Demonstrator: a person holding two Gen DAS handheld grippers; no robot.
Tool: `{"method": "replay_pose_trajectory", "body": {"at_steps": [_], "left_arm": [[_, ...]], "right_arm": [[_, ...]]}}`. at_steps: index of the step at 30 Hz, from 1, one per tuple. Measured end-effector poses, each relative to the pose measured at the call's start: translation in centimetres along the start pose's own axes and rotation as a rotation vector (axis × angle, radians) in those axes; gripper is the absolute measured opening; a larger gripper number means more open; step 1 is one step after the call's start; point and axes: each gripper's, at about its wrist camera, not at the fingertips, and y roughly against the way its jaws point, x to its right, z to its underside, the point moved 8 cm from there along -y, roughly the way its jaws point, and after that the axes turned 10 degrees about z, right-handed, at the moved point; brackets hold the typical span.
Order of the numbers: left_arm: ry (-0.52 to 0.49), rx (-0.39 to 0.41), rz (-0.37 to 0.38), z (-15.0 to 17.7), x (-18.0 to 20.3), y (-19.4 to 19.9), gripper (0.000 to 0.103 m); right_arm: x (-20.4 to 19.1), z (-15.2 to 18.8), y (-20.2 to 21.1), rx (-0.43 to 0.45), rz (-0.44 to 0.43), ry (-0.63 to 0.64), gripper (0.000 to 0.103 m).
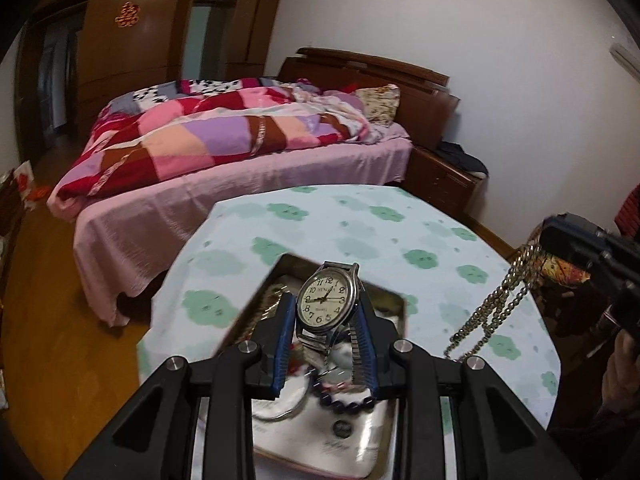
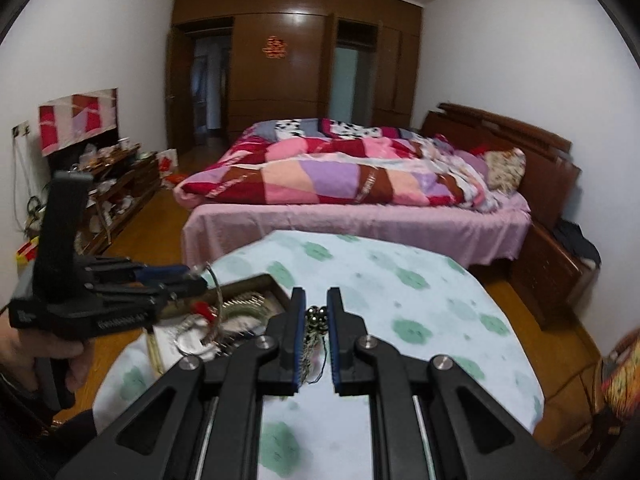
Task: Organize jewelry
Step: 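Lower the wristwatch and gold chain into the tin with both tools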
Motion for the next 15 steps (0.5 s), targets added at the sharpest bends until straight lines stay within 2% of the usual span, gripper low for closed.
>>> {"method": "replay_pose_trajectory", "body": {"at_steps": [7, 15], "left_arm": [[0.050, -0.003, -0.034, 0.9, -2.6, 0.7, 0.030], [0.072, -0.008, -0.070, 1.3, -4.0, 0.1, 0.030]], "right_arm": [[-4.7, -0.9, -1.5, 0.003, -0.066, 0.070, 0.013], [-6.5, 0.3, -3.7, -0.048, -0.111, 0.055, 0.013]]}}
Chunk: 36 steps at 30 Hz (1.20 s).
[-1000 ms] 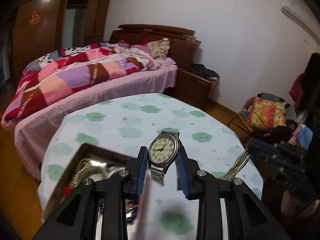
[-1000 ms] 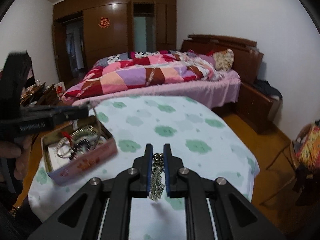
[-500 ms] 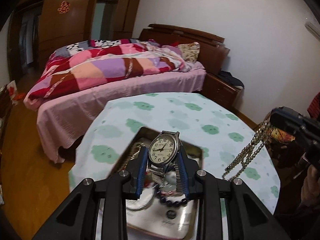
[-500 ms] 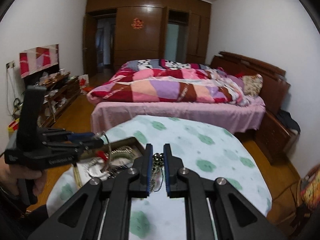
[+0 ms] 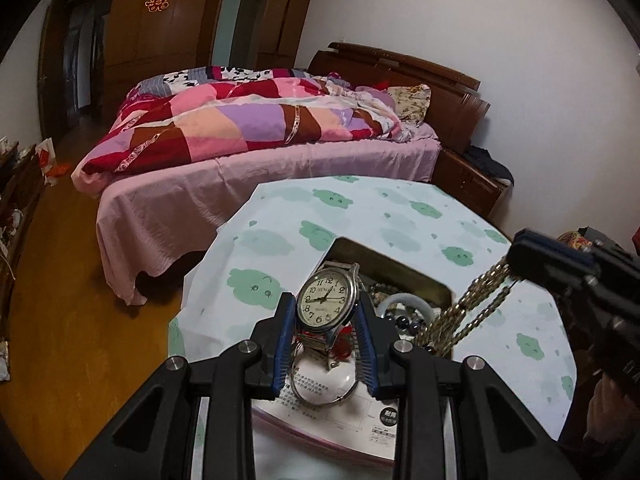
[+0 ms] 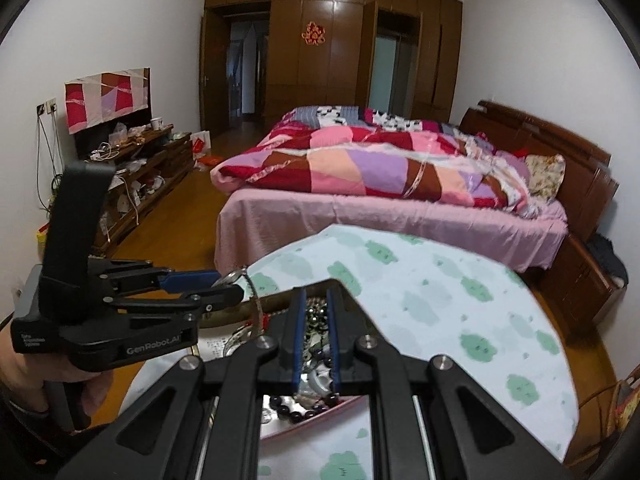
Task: Organize jewelry
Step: 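Lower the wristwatch and gold chain into the tin with both tools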
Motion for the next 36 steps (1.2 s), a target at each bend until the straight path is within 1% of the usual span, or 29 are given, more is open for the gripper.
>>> {"method": "replay_pose_trajectory", "body": {"at_steps": [5, 9, 18, 32, 35, 36], "left_arm": [[-0.004, -0.026, -0.040, 0.8, -0.8, -0.7, 0.030], [0.007, -0.046, -0.054, 1.4, -1.5, -1.2, 0.031], [0.007, -0.086, -0.058, 2.4, -1.5, -2.2, 0.031], [-0.004, -0.090, -0.067, 2.4, -1.6, -2.3, 0.031], [-0.007, -0.103, -0.065, 2.5, -1.7, -2.4, 0.034], [-0.011, -0.098, -0.069, 2.4, -1.7, -2.3, 0.038]], "right_arm": [[-0.4, 1.5, -1.3, -0.043, -0.004, -0.001, 0.013], [0.2, 2.3, -1.8, -0.066, 0.006, -0.015, 0.013], [0.1, 3.4, -3.1, -0.106, 0.005, -0.027, 0.013], [0.7, 4.3, -4.1, -0.129, 0.012, -0.048, 0.014], [1.1, 4.5, -4.3, -0.134, 0.013, -0.064, 0.019], [1.2, 4.5, -4.4, -0.138, 0.013, -0.068, 0.021]]}}
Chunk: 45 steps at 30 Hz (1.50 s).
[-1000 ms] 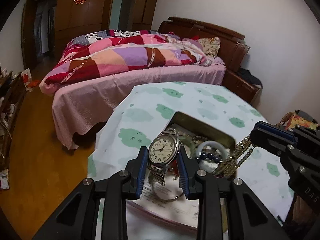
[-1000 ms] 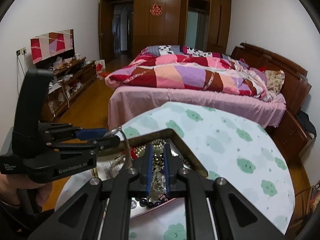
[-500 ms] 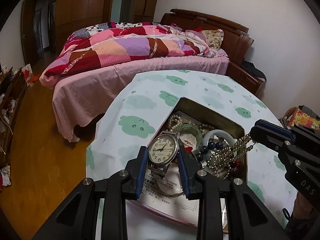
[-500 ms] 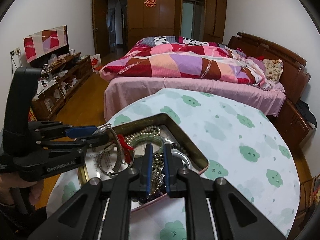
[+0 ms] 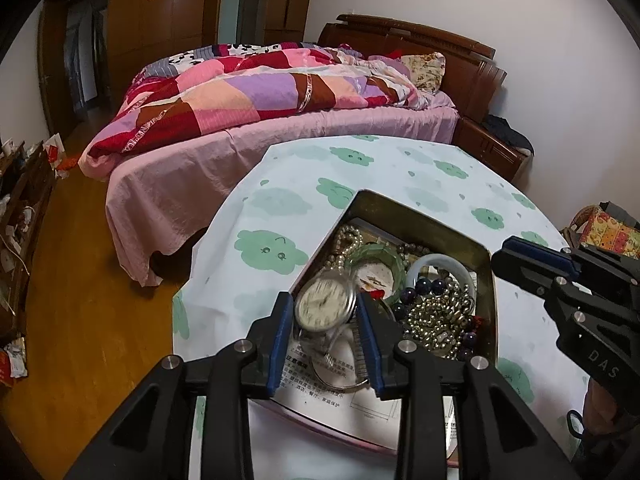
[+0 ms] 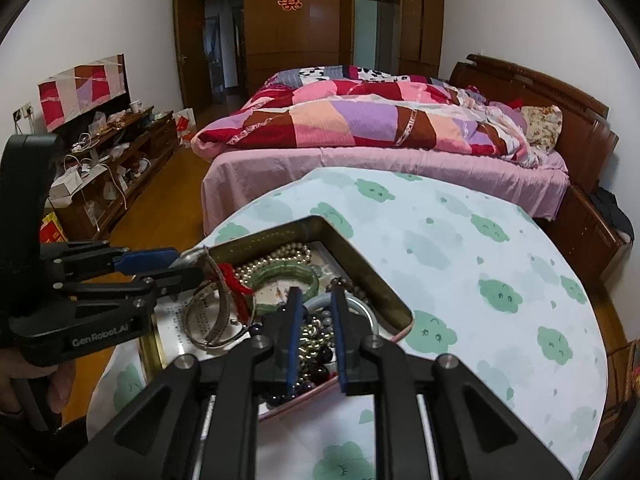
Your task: Organize jewelry
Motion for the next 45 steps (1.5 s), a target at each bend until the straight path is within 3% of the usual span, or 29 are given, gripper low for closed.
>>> {"method": "replay_pose_trajectory", "body": {"at_steps": [1, 3, 4, 17, 36, 45], "left_arm": [[-0.007, 0.004, -0.006, -0.1, 0.0, 0.2, 0.043], [-0.019, 0.023, -0.028, -0.4, 0.0, 0.7, 0.063], [-0.021, 0.037, -0.038, -0.5, -0.1, 1.0, 0.064], [-0.028, 0.047, -0.065, -1.0, -0.3, 1.5, 0.064], [-0.064, 0.085, -0.101, -1.7, 0.5, 3.0, 0.065], [-0.056, 0.082, -0.115, -1.6, 0.2, 3.1, 0.065]], "right_arm": [[0.1, 0.0, -0.1, -0.002, 0.001, -0.001, 0.023], [0.2, 0.1, 0.0, -0.001, 0.000, -0.003, 0.040], [0.4, 0.1, 0.1, 0.003, 0.003, -0.009, 0.042], [1.9, 0.7, 1.1, 0.011, 0.019, -0.046, 0.049], [5.1, 1.1, 4.0, 0.075, 0.054, -0.132, 0.070], [5.8, 2.4, 3.7, 0.056, 0.064, -0.170, 0.071]]}}
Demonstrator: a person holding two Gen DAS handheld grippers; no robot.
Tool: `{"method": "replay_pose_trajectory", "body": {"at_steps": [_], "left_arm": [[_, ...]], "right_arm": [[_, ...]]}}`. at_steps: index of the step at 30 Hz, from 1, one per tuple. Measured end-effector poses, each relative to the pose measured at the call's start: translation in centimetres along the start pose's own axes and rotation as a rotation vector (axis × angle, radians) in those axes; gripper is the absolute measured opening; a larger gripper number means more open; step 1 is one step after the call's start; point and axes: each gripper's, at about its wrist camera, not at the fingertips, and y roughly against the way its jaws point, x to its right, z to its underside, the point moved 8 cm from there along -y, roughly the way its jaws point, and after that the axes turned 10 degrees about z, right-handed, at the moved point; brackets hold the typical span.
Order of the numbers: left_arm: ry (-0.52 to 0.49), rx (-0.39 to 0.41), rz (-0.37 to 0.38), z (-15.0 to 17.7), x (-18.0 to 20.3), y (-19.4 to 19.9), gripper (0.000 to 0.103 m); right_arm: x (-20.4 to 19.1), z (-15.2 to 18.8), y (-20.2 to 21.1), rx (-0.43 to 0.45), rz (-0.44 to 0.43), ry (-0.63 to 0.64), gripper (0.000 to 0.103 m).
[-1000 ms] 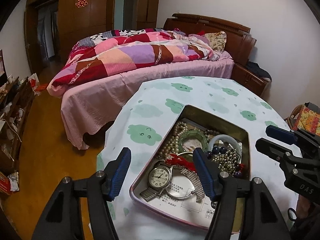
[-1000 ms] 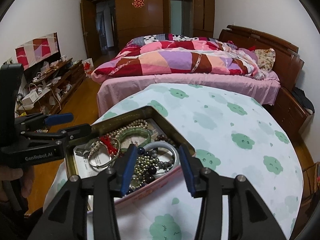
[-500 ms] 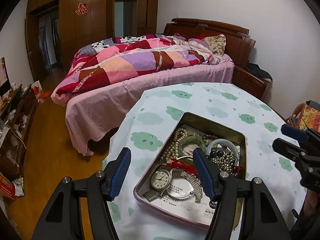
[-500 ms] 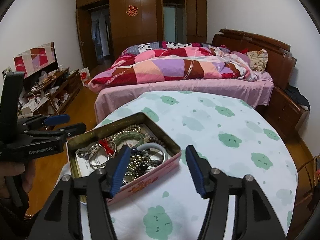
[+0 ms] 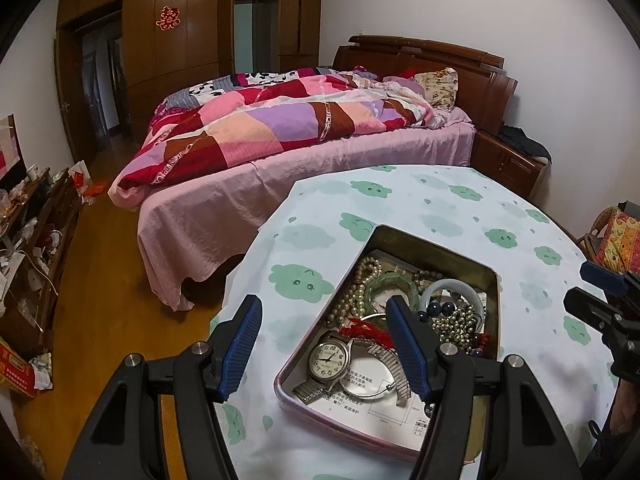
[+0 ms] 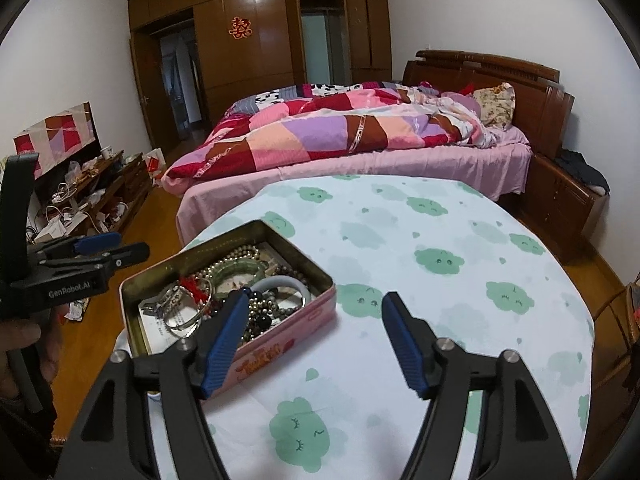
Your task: Organize jewelry
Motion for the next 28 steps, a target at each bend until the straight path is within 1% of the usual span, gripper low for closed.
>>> {"method": "replay_pose_trajectory", "body": {"at_steps": [7, 9, 11, 14, 17, 18, 22, 28], "left_arm": [[0.006, 0.006, -0.002, -0.2, 0.1, 0.1, 0.065], [0.009, 0.009, -0.009, -0.3, 0.1, 0.2, 0.068], [0.009, 0.019, -0.019, -0.5, 0.1, 0.4, 0.080], [0.005, 0.030, -0.040, -0.7, -0.1, 0.7, 0.081], [0.007, 0.026, -0.056, -0.7, -0.3, 0.5, 0.084], [0.007, 0.025, -0.056, -0.6, -0.4, 0.4, 0.085], [0.004, 0.033, -0.035, -0.5, -0.2, 0.4, 0.085], [-0.014, 0.033, -0.023, -0.5, 0.4, 0.6, 0.085]], "right_arm": [[0.4, -0.2, 0.6, 0.013, 0.009, -0.003, 0.074], [0.5, -0.2, 0.9, 0.020, 0.013, -0.002, 0.075], [0.5, -0.4, 1.3, 0.029, 0.015, 0.001, 0.075], [0.4, -0.6, 1.9, 0.045, 0.018, 0.006, 0.078], [0.3, -0.7, 2.0, 0.058, 0.023, 0.014, 0.080], [0.4, -0.6, 1.8, 0.059, 0.029, 0.017, 0.082], [1.1, 0.1, 0.7, 0.033, 0.043, -0.001, 0.082], [3.7, 1.1, -0.5, -0.003, 0.079, -0.044, 0.082]]}}
